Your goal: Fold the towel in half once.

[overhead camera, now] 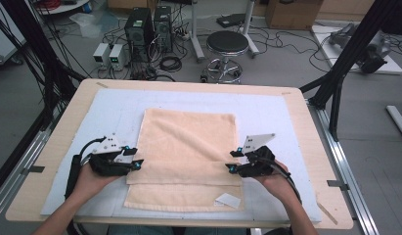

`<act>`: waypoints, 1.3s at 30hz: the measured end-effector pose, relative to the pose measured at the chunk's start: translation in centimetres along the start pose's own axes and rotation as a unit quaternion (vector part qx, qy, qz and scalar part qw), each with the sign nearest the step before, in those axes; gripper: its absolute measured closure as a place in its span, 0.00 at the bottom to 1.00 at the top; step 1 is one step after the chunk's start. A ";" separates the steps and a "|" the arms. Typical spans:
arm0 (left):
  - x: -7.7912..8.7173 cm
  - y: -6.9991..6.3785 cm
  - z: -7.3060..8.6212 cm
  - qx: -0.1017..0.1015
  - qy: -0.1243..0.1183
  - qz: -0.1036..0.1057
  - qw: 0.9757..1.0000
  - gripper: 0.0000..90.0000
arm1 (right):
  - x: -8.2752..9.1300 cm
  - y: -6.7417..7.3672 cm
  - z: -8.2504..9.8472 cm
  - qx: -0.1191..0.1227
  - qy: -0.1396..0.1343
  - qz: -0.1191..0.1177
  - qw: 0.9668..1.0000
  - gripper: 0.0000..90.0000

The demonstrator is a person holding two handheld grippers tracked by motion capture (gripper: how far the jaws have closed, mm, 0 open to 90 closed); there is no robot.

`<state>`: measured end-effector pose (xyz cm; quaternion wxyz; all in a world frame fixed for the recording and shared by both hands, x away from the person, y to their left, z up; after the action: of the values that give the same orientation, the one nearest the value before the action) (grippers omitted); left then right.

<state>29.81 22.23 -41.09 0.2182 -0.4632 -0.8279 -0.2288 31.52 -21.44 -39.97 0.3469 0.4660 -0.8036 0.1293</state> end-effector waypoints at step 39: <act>1.0 -3.7 0.1 -0.024 0.016 0.118 0.993 0.65 | 0.0 4.1 0.9 0.050 0.026 -0.092 0.994 0.65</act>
<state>26.14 21.27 -41.24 0.2455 -0.5594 -0.7580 -0.2287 27.70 -19.73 -40.18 0.3545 0.5516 -0.7402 0.1493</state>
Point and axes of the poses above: each handheld gripper's, and its own axes: x roughly backward along the jaws, z roughly out of its underside, y roughly to its left, the point moved 1 cm from there along -x, roughly forward along the jaws, and after that the axes turned 12 degrees about -x, right-handed, at the moved point
